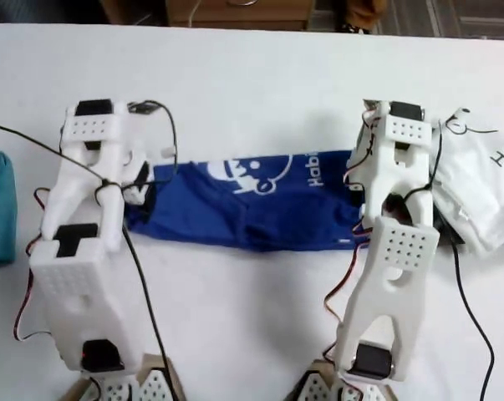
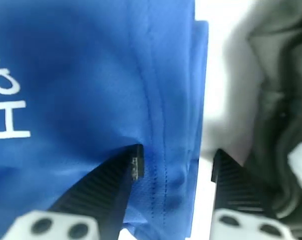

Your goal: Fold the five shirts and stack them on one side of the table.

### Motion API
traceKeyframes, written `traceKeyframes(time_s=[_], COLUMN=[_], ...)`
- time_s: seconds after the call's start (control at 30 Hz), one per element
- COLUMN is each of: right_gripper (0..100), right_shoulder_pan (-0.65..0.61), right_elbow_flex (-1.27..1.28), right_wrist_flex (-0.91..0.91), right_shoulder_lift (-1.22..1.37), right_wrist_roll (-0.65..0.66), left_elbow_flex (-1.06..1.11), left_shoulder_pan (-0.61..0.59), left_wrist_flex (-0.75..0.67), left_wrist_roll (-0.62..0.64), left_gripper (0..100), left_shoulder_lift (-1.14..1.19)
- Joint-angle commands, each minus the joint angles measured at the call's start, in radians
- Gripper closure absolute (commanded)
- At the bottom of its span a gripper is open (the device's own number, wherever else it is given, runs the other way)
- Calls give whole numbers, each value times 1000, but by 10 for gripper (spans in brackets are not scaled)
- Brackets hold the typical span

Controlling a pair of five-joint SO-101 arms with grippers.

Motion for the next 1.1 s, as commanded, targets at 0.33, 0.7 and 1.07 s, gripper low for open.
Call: traceKeyframes(time_s=[0.33,0.7,1.07], right_gripper=[978,981,981], right_shoulder_pan=[12,-108,-364], right_elbow_flex=[-43,-166,-164], right_wrist_flex=[-5,44,44], right_shoulder_lift=[74,-45,-424], right_wrist_roll=[-48,-46,29], left_elbow_flex=[-4,-151,-203], left_shoulder_pan=[-3,-149,-261], left_wrist_flex=[2,81,95], left_wrist_roll=[0,-6,-8], left_gripper=[845,845,845], left_shoulder_lift=[-52,-89,-86])
